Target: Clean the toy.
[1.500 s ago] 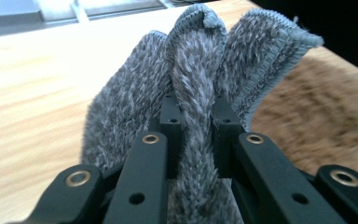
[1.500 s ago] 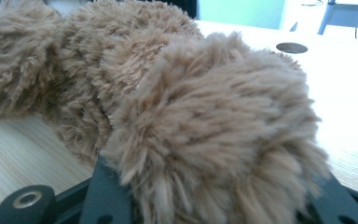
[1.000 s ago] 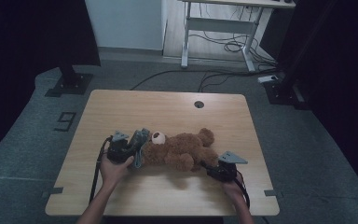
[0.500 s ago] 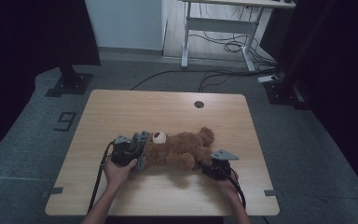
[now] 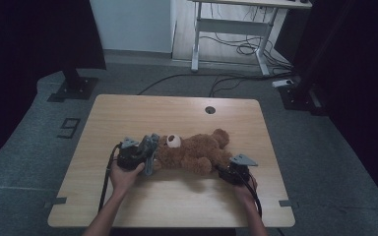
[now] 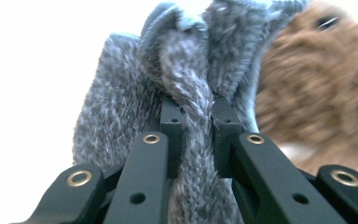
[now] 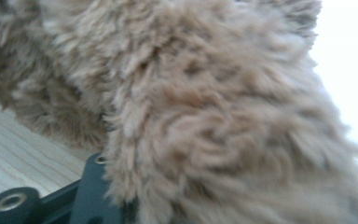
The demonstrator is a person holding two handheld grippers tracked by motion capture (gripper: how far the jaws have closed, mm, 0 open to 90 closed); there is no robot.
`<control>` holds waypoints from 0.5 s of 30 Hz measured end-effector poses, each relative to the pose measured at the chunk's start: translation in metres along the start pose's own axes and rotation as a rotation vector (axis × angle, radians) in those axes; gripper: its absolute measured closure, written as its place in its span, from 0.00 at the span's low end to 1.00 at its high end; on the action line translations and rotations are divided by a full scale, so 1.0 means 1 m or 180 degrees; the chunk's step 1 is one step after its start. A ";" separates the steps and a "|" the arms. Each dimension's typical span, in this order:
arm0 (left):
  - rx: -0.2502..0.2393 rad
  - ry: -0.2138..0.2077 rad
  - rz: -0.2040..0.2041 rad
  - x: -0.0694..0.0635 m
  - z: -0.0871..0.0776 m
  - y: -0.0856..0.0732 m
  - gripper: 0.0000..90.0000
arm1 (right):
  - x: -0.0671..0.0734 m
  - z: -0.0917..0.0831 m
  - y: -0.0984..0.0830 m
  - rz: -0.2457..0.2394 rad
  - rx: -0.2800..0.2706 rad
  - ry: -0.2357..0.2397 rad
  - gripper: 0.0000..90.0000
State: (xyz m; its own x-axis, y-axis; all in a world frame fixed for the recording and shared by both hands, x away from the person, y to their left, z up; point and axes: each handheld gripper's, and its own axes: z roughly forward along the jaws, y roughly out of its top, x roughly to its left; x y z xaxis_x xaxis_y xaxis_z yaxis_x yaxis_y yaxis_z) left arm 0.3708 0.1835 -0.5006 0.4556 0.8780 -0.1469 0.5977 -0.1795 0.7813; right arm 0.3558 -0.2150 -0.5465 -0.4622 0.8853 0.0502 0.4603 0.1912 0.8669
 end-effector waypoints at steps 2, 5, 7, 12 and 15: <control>0.0038 0.0107 0.0083 0.006 -0.012 -0.007 0.87 | -0.002 -0.002 -0.001 0.0036 -0.0022 0.0001 0.53; 0.0031 0.0196 0.0113 0.015 -0.031 -0.016 0.86 | -0.003 -0.002 -0.002 0.0068 -0.0016 0.0016 0.53; 0.0007 0.0210 0.0116 0.020 -0.046 -0.021 0.84 | -0.003 -0.002 -0.002 0.0057 -0.0019 0.0021 0.52; 0.0048 0.0259 0.0143 0.028 -0.066 -0.035 0.79 | -0.002 -0.004 -0.002 0.0039 -0.0053 0.0054 0.51; 0.0200 0.0252 0.0089 0.034 -0.065 -0.043 0.76 | -0.002 -0.004 -0.003 0.0041 -0.0066 0.0061 0.51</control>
State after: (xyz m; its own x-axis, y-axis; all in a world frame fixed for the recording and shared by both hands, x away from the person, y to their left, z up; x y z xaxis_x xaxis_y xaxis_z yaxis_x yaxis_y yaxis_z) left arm 0.3178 0.2494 -0.5000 0.4206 0.9041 -0.0754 0.6269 -0.2295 0.7445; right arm 0.3523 -0.2196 -0.5469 -0.4709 0.8793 0.0706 0.4505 0.1709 0.8763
